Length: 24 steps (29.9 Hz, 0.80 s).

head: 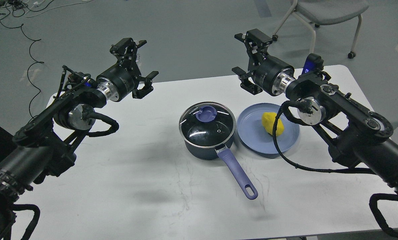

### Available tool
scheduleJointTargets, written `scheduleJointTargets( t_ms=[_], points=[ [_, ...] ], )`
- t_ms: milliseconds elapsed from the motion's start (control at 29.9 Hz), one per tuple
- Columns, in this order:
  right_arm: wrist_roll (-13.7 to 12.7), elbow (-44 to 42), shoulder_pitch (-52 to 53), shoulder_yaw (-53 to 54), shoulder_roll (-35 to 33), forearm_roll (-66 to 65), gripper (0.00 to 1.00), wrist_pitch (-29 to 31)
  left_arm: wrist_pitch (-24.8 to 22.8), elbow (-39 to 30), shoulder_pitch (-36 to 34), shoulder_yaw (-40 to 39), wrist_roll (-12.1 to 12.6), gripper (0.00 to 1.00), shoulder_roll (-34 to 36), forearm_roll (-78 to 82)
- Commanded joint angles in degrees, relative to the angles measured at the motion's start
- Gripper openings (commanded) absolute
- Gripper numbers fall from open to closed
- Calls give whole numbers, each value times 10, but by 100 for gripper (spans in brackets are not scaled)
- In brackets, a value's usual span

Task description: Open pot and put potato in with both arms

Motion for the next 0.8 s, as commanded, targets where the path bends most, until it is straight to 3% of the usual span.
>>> scheduleJointTargets(
  t_ms=[0, 768],
  points=[
    [0, 2, -5, 2, -1, 0, 99, 2, 1, -3, 11, -2, -1, 98, -1, 0],
    [1, 5, -2, 14, 0, 2, 100, 3, -14, -3, 20, -19, 0, 98, -4, 1]
  ],
)
